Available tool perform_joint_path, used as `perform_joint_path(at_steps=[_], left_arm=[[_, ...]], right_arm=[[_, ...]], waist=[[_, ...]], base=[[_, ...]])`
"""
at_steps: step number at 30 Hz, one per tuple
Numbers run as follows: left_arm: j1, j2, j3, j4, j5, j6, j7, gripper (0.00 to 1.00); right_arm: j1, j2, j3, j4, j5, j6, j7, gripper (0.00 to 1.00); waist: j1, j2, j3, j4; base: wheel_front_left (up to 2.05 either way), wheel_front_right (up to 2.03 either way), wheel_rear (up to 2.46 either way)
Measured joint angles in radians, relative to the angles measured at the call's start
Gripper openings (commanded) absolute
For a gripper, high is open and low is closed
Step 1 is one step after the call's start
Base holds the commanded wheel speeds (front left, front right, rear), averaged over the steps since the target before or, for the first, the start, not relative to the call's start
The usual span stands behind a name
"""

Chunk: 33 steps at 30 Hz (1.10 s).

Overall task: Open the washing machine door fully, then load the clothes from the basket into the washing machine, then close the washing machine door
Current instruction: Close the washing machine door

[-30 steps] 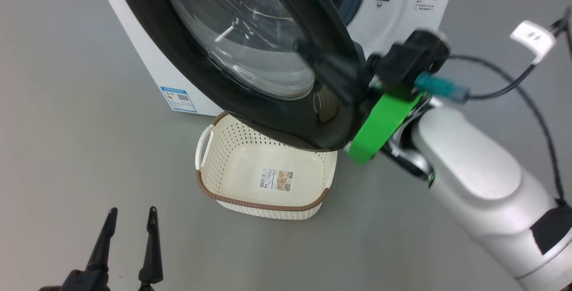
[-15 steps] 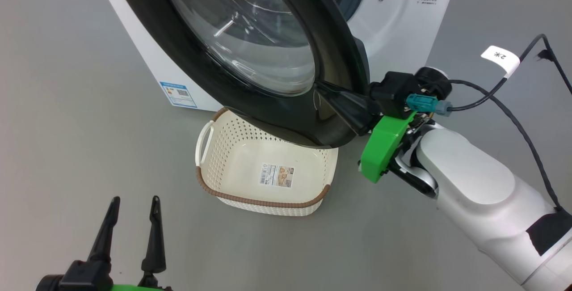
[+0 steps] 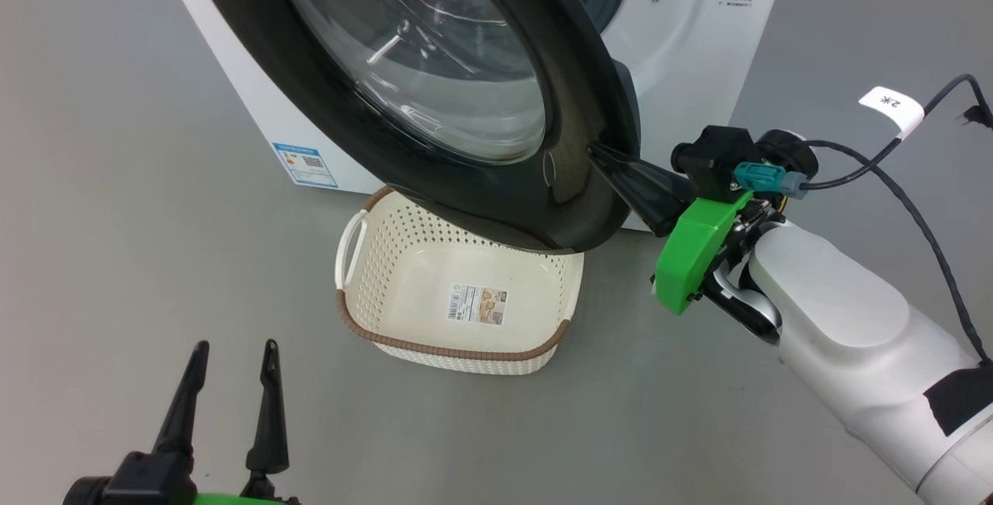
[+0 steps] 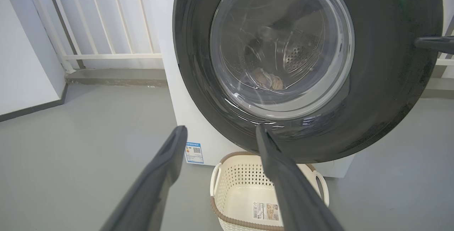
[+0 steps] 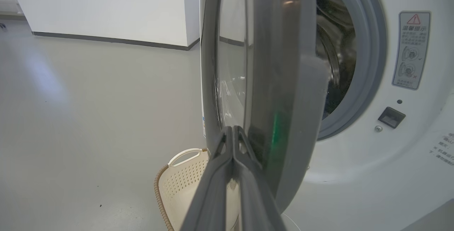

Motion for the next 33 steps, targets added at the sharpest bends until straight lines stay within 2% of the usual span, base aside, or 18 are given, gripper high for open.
perform_joint_path(at_steps=[8, 18, 33], left_arm=[[0.000, -0.004, -0.002, 0.000, 0.000, -0.001, 0.000, 1.00], [-0.063, -0.007, -0.034, -0.020, -0.002, -0.005, 0.000, 1.00], [-0.157, -0.011, -0.142, -0.040, -0.049, 0.040, -0.004, 1.00]], right_arm=[[-0.022, -0.010, -0.008, 0.055, 0.035, 0.000, -0.012, 0.00], [-0.132, -0.065, -0.055, 0.145, 0.037, 0.000, -0.023, 0.00], [-0.367, -0.100, -0.004, 0.217, 0.040, 0.000, -0.025, 0.00]], waist=[[0.0000, 0.0000, 0.017, 0.001], [0.0000, 0.0000, 0.086, 0.020], [0.0001, 0.0000, 0.222, 0.084]], base=[[0.00, 0.00, 0.00], [0.00, 0.00, 0.00], [0.00, 0.00, 0.00]])
